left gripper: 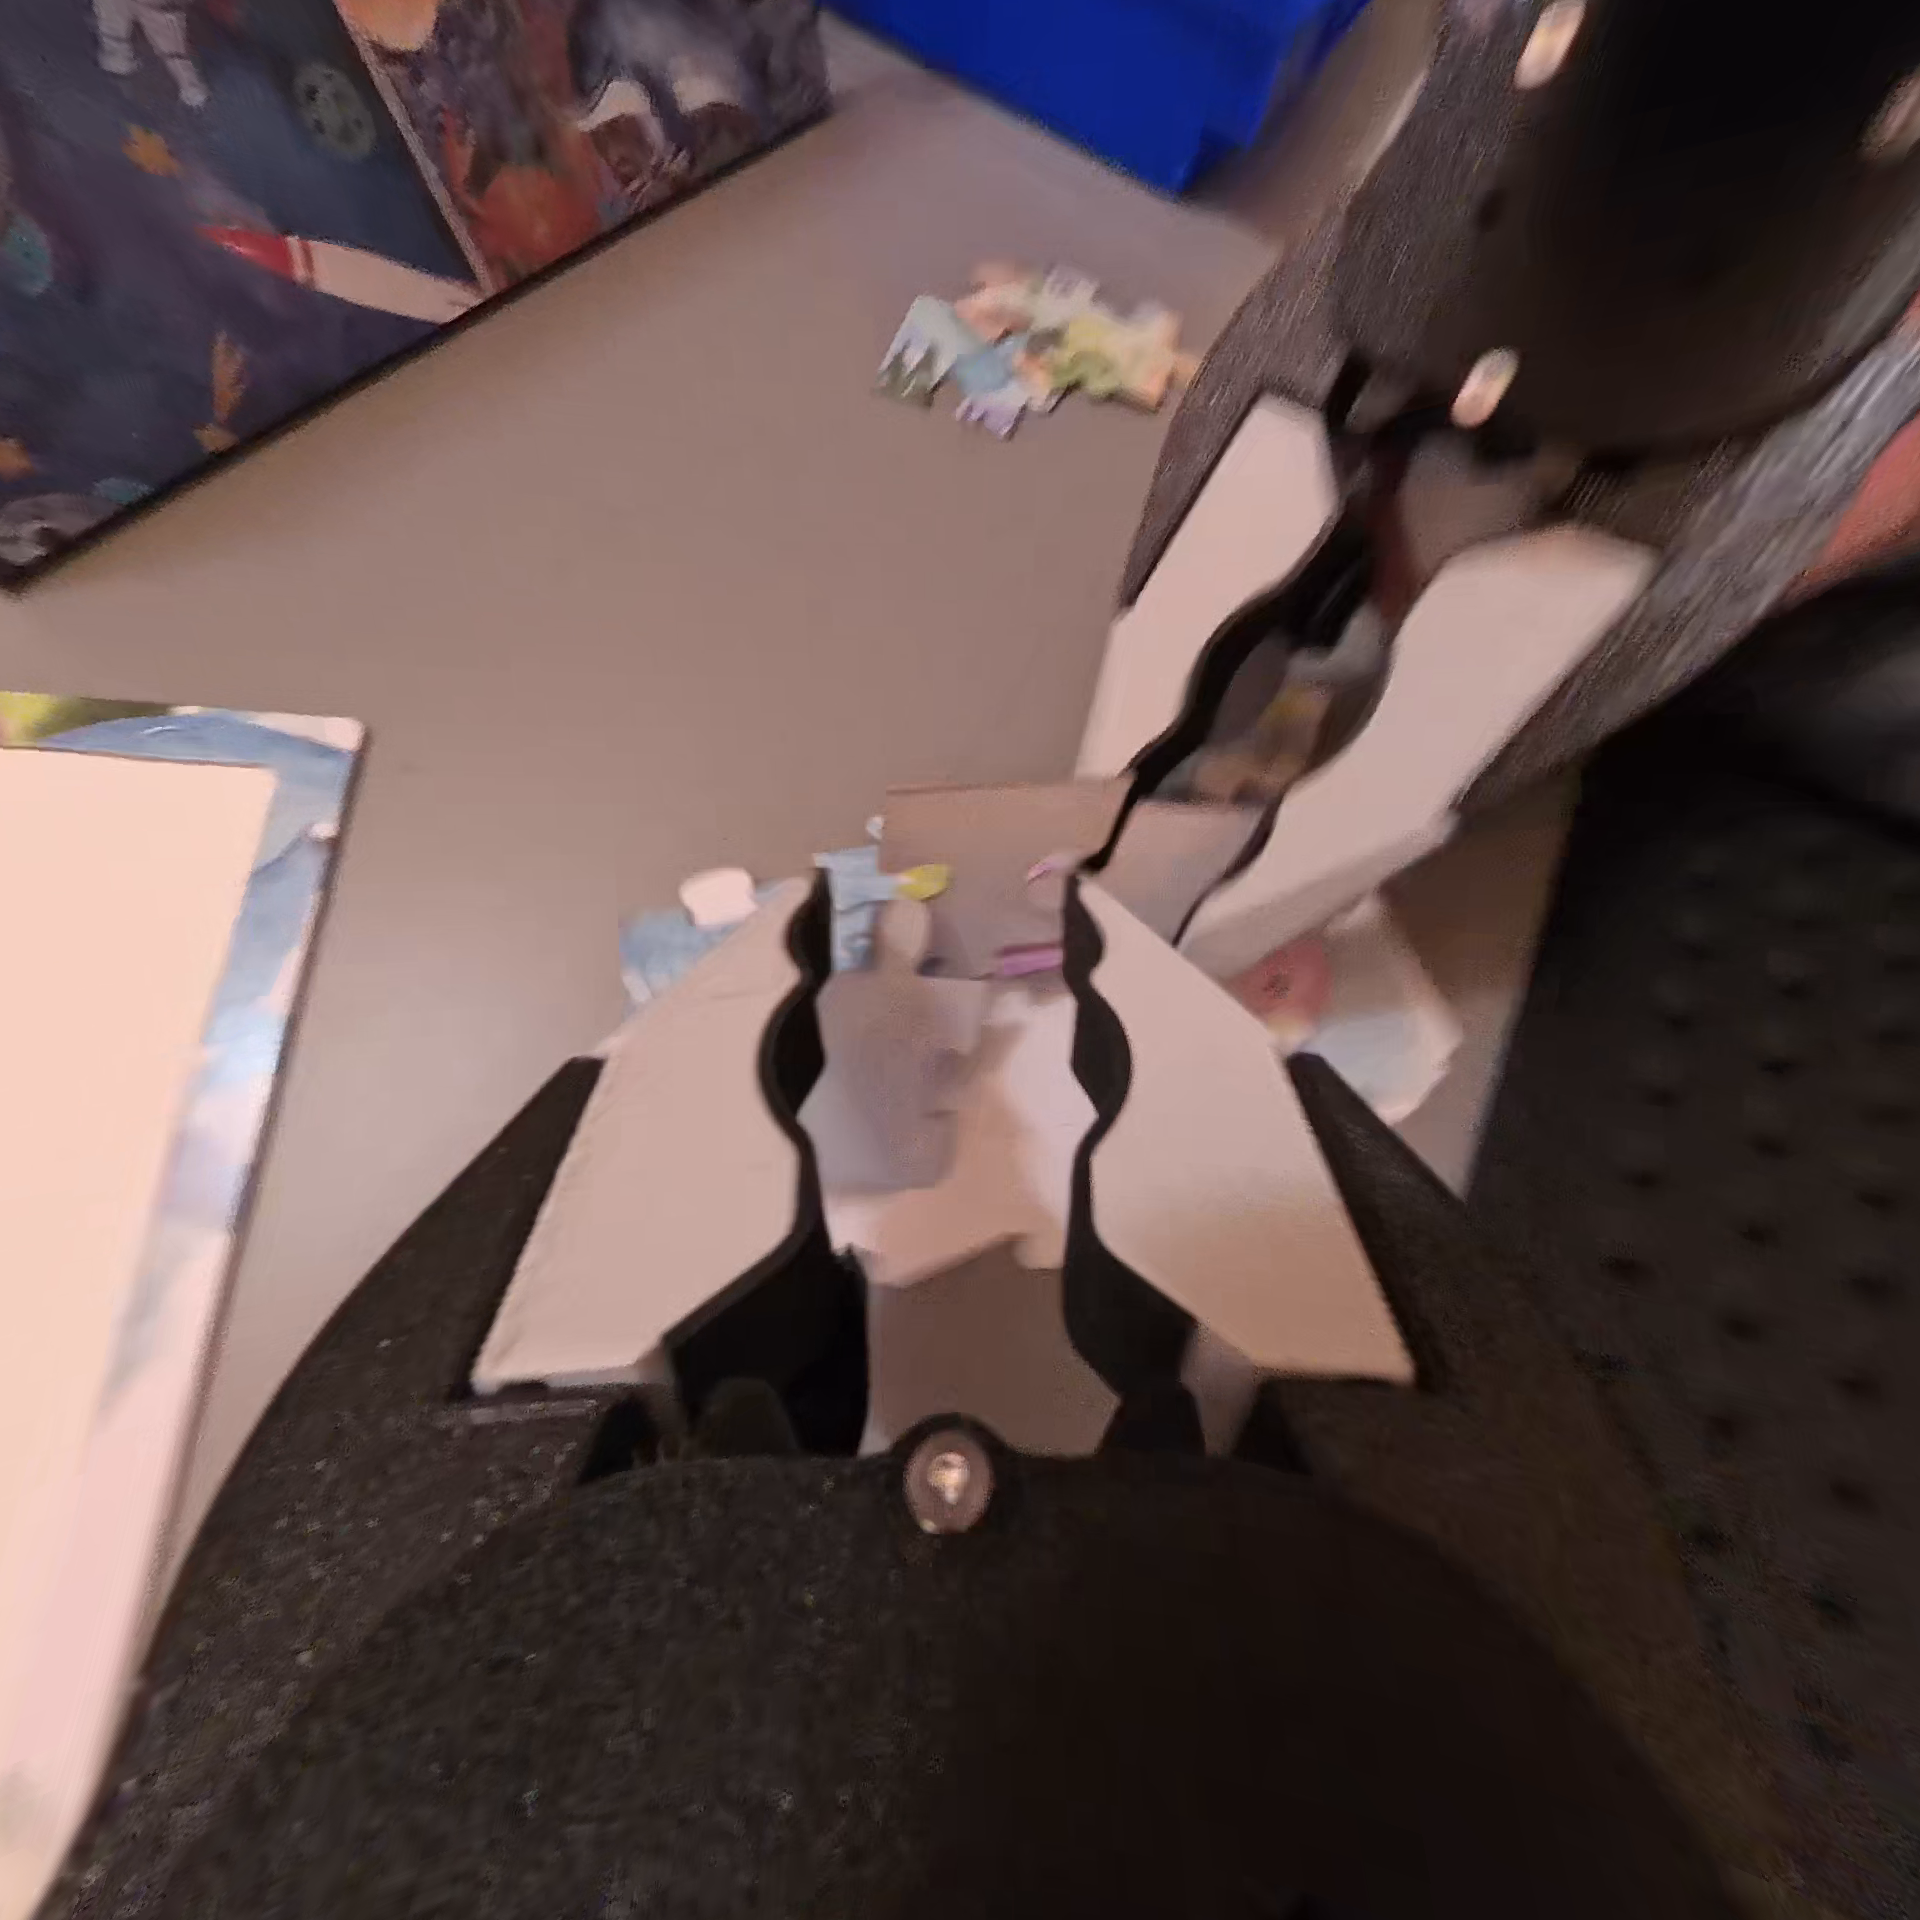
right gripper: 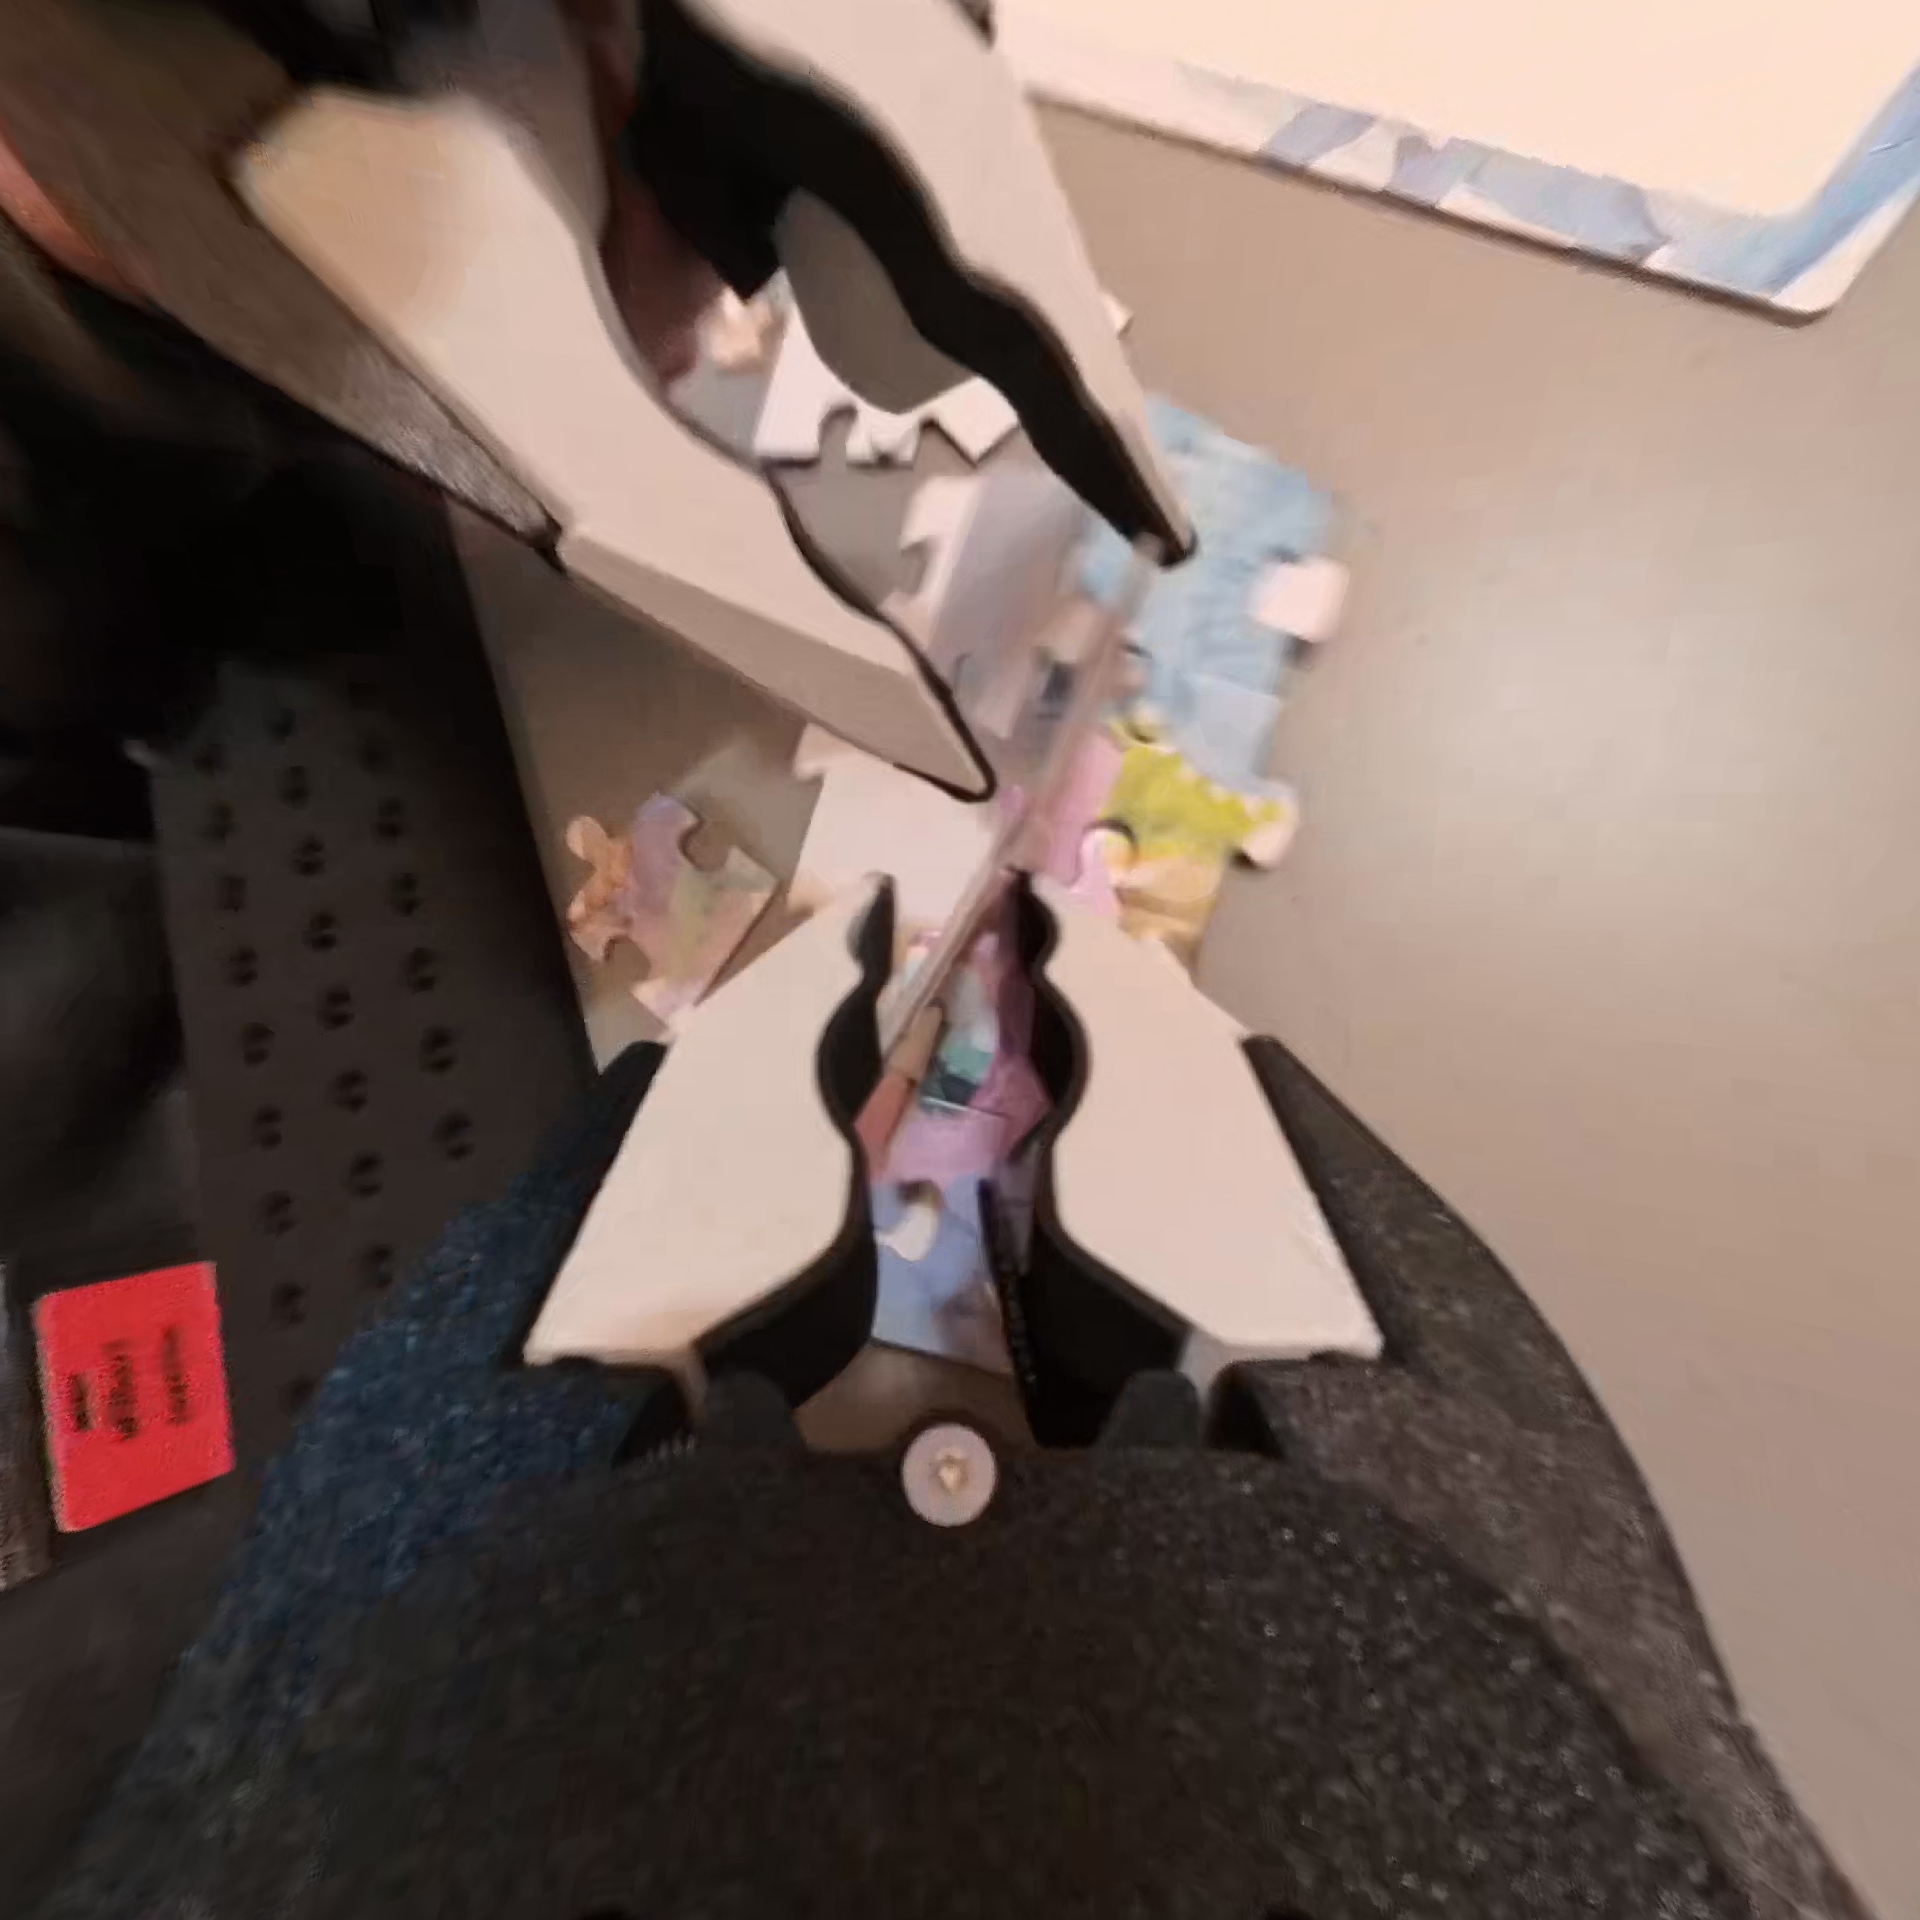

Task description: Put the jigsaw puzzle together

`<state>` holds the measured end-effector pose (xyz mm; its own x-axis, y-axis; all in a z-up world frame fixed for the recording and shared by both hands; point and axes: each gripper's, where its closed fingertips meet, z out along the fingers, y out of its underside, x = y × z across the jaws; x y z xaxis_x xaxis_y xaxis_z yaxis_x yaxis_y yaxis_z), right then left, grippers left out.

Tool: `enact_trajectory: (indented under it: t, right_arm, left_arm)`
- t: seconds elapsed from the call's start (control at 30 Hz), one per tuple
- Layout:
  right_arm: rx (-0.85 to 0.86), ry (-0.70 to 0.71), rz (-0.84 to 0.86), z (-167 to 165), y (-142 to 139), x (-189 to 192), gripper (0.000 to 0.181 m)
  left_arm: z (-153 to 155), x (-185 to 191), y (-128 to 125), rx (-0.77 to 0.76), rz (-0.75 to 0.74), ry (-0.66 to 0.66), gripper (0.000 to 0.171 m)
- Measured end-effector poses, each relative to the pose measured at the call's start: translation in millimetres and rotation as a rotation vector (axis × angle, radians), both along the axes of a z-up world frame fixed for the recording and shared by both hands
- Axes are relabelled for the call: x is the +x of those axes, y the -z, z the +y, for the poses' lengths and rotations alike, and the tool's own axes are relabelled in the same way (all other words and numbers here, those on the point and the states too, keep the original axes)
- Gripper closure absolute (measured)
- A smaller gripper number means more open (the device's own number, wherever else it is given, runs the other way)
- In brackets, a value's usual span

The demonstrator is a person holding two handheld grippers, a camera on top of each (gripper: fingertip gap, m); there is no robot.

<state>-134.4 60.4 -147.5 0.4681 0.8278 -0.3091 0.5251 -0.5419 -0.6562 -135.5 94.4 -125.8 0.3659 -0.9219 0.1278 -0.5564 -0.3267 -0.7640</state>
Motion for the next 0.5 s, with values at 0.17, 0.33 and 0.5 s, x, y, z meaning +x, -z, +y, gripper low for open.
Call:
enact_trajectory:
  t: [0.17, 0.33, 0.5]
  right_arm:
    - [-0.265, 0.08, 0.271, 8.3, -5.4, 9.0, 0.18]
    - [-0.275, 0.151, 0.38, 25.1, -19.7, 9.9, 0.18]
    - [-0.343, 0.306, 0.554, 54.0, -37.7, 22.5, 0.179]
  left_arm:
    - [10.5, -22.6, 25.4, 0.092, 0.192, 0.027, 0.089]
    - [-7.9, -27.3, 44.0, -0.011, 0.248, 0.106, 0.112]
    - [0.7, -25.6, 40.5, 0.025, 0.253, 0.078, 0.164]
